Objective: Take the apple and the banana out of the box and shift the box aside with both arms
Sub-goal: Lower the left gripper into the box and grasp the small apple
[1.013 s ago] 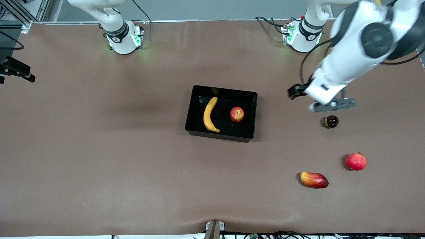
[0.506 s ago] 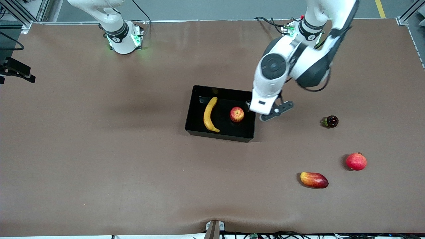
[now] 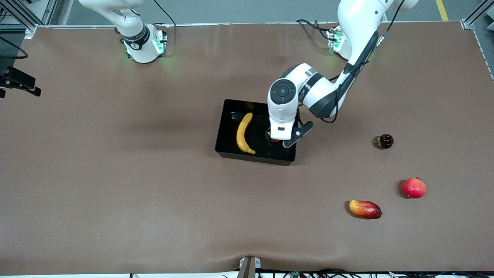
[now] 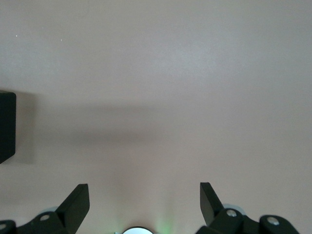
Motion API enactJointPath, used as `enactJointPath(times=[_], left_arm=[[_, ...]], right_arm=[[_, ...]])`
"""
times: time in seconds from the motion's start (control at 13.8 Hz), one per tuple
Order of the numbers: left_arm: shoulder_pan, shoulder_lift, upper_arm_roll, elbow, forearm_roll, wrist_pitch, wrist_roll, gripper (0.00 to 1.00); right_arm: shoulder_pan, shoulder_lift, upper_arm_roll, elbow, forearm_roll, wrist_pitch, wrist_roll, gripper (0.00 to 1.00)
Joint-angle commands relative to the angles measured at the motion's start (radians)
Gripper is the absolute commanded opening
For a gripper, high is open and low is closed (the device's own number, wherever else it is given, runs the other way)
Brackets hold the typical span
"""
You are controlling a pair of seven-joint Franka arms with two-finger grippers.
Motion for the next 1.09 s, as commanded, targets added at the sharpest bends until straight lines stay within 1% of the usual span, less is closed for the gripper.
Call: enactJointPath(times=[0.0,0.22,0.43,0.72,0.8,0.94,1.01], left_arm=[[-0.021,0.048,0.003,0.023,0.032,0.057,-0.080,1.00],[-0.033,0.091,0.003,0.023,0.092,0.076,-0.146,1.00],[-0.046,0.126,0.003,0.019,0.095,0.117,-0.163,1.00],[-0.047,0.143,0.003,0.017,0.101,0.117,-0.154,0.99],[-0.046,0.142,0.002,0.017,0.101,0.116,-0.145,0.73],[-0.046,0.137,0.002,0.022,0.101,0.111,-0.136,0.10],[-0.044,0.134,0.002,0.023,0.101,0.110,-0.116,0.00]], right_arm=[[-0.018,0.005,0.010,0.009,0.001,0.000,-0.012,1.00],[-0.018,0.005,0.010,0.009,0.001,0.000,-0.012,1.00],[-0.018,0.005,0.010,0.009,0.001,0.000,-0.012,1.00],[-0.018,0.005,0.010,0.009,0.001,0.000,-0.012,1.00],[-0.018,0.005,0.010,0.009,0.001,0.000,-0.013,1.00],[-0.018,0.005,0.010,0.009,0.001,0.000,-0.012,1.00],[-0.018,0.005,0.010,0.008,0.002,0.000,-0.012,1.00]])
